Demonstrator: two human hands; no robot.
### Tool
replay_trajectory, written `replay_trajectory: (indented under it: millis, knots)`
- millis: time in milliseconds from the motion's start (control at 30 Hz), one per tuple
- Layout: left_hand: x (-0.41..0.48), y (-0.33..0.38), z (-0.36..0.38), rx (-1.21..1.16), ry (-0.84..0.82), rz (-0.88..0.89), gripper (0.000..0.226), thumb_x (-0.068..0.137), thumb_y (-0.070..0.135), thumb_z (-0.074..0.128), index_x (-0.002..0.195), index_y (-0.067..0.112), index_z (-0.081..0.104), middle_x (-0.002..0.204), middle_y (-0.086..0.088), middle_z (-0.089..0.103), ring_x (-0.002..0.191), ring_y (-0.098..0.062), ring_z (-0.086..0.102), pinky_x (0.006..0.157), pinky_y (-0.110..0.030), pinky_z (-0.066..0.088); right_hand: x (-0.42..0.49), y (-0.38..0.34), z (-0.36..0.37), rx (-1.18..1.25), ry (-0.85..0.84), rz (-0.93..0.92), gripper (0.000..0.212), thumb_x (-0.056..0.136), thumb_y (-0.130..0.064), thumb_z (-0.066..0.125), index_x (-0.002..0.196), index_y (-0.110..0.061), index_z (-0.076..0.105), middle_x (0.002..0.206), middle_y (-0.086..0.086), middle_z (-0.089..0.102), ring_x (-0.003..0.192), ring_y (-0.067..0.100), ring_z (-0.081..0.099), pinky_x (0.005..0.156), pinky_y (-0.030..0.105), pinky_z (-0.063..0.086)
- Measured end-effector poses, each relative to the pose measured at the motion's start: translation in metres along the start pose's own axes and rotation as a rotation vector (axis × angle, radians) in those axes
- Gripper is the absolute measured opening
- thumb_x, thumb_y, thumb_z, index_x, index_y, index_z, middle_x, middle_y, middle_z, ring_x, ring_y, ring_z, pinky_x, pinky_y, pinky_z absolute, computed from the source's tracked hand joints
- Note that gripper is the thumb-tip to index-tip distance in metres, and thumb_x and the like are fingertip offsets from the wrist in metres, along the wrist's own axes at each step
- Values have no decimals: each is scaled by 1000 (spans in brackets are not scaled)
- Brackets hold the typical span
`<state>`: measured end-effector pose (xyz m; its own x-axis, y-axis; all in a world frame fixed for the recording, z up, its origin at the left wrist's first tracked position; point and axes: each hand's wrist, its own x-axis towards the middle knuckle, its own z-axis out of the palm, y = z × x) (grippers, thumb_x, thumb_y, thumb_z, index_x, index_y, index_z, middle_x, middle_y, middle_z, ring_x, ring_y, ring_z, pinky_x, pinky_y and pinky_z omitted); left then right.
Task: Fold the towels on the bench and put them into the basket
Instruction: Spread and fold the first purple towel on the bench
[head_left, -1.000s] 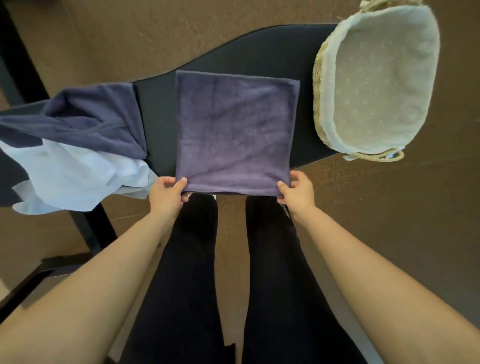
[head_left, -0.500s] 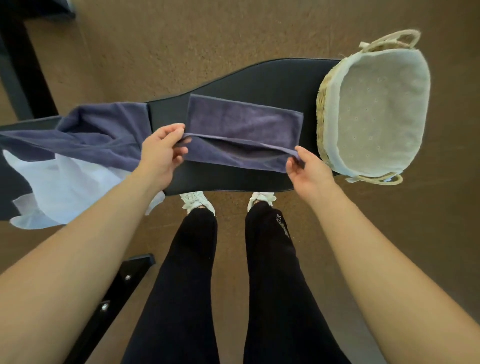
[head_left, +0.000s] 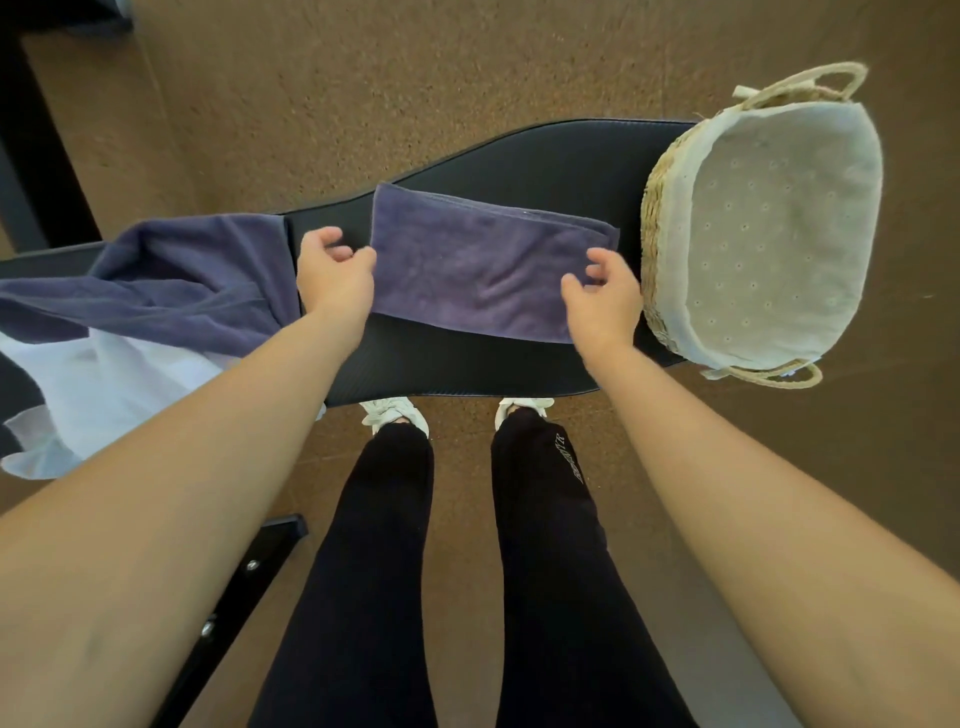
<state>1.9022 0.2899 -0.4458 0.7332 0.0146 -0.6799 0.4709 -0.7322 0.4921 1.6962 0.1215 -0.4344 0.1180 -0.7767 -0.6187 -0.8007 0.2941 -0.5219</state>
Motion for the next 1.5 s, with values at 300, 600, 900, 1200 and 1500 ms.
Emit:
replay_trajectory:
  millis: [300, 600, 900, 1200, 1500]
  knots:
    - [2, -24, 7, 455, -149, 100, 51, 89, 44, 76, 126, 20, 51, 114, 2, 63, 98, -23, 63, 81, -37, 51, -10, 41, 2, -819, -222, -345, 87, 88, -19, 78, 157, -35, 27, 159, 6, 19, 136, 32, 32, 102, 46, 51]
    - [-19, -49, -5, 539, -262, -5, 25, 93, 41, 69, 100, 17, 65, 96, -2, 69, 91, -27, 66, 77, -37, 50, -17, 33, 5, -902, 41, -331, 63, 82, -7, 74, 139, -21, 51, 128, 13, 46, 109, 34, 46, 86, 44, 42]
    - [-21, -41, 0, 118, -274, -43, 32, 98, 36, 66, 122, 16, 59, 113, 2, 67, 103, -17, 67, 89, -35, 59, -11, 4, 51, -1119, -357, -677, 88, 89, -51, 71, 159, -31, 22, 169, 4, 16, 153, 36, 17, 121, 57, 21]
    - [-32, -31, -20, 60, -276, 121, 25, 101, 29, 65, 120, 14, 56, 112, 0, 69, 97, -11, 68, 85, -32, 60, -2, -21, 73, -1156, -425, -622, 128, 68, -67, 82, 160, -38, -4, 170, 7, -9, 153, 46, 6, 115, 70, 24]
    - [-65, -7, -15, 26, -335, 278, 25, 96, 23, 71, 114, 17, 55, 104, 5, 68, 89, -2, 66, 76, -18, 55, -39, -40, 59, -100, -422, -257, 33, 98, -36, 63, 127, -22, 63, 127, 2, 63, 116, 19, 61, 103, 50, 53]
